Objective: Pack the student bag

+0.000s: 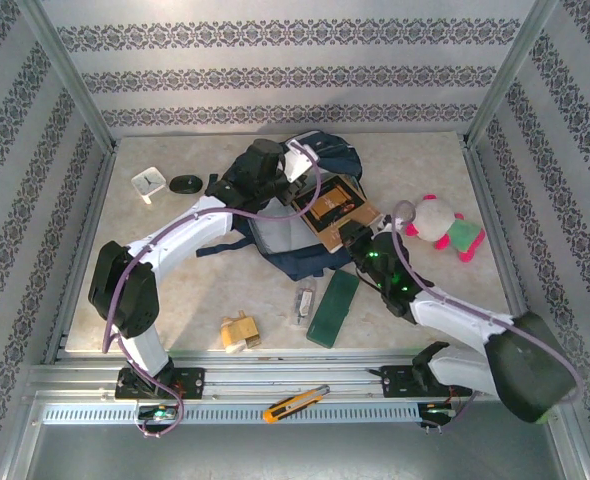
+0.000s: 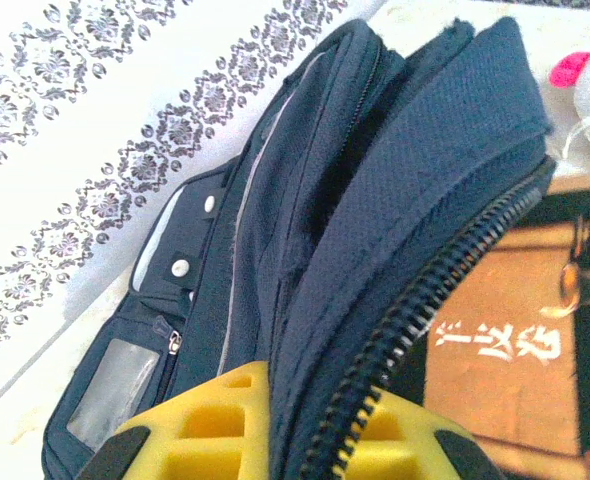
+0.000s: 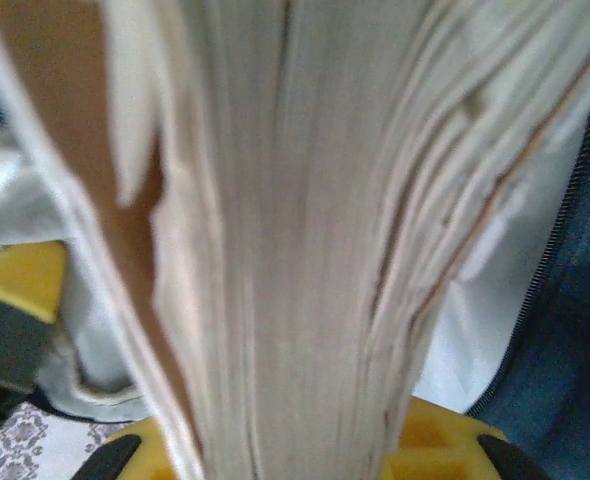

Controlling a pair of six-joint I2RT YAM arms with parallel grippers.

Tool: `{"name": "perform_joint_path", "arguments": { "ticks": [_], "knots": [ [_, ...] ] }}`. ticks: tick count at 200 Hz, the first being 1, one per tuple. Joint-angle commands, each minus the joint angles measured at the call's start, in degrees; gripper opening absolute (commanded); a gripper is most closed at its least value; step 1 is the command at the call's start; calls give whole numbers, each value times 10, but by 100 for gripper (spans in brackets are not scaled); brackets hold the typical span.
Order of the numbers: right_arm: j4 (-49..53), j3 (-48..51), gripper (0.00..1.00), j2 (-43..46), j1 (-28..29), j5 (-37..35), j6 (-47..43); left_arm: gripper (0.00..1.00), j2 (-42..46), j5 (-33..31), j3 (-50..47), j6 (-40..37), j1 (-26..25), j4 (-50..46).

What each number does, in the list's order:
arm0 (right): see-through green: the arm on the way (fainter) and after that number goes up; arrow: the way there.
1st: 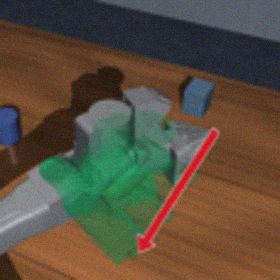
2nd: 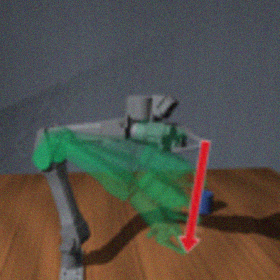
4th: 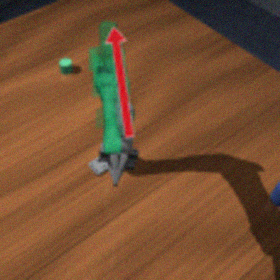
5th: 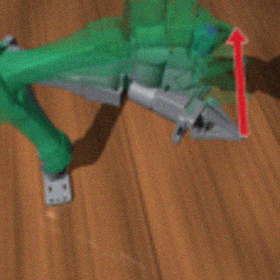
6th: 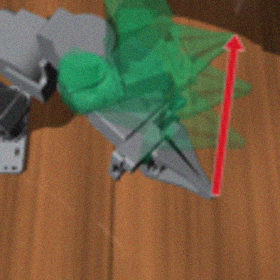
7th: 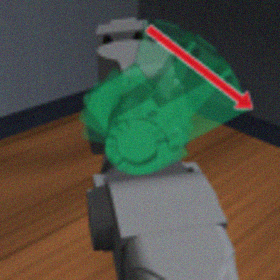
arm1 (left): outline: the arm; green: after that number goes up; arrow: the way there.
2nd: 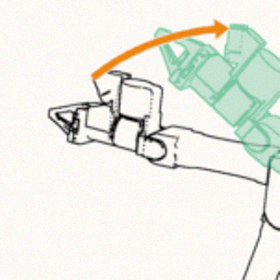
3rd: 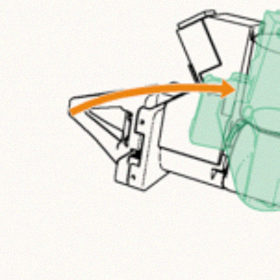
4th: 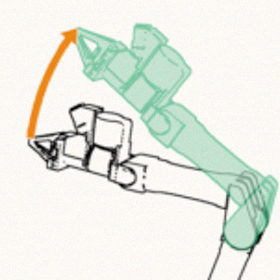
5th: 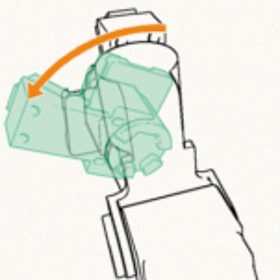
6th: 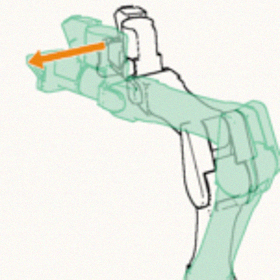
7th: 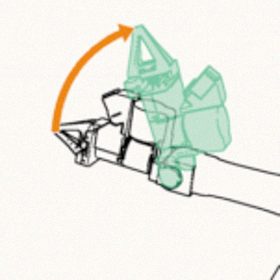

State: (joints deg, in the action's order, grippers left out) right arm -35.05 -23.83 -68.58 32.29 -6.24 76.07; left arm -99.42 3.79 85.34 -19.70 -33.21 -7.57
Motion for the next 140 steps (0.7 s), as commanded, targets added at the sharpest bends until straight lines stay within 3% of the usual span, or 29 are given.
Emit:
{"name": "perform_joint_path", "arguments": {
  "ticks": [1, 48, 79, 140],
  "knots": [
    [-149, -42, 0, -45, 27, -81, 11, 0, 20, -17, 50, 59, 7, 42],
    [-238, -104, 0, -188, 51, -149, 43, 0, 23, 1, 60, 98, 7, 39],
    [-191, -178, 0, -268, 68, -220, 65, 0, 26, 8, 63, 100, 7, 35],
    [-139, -331, 0, -428, 65, -226, 101, 0, 36, 39, 57, 111, 7, 54]
  ]
}}
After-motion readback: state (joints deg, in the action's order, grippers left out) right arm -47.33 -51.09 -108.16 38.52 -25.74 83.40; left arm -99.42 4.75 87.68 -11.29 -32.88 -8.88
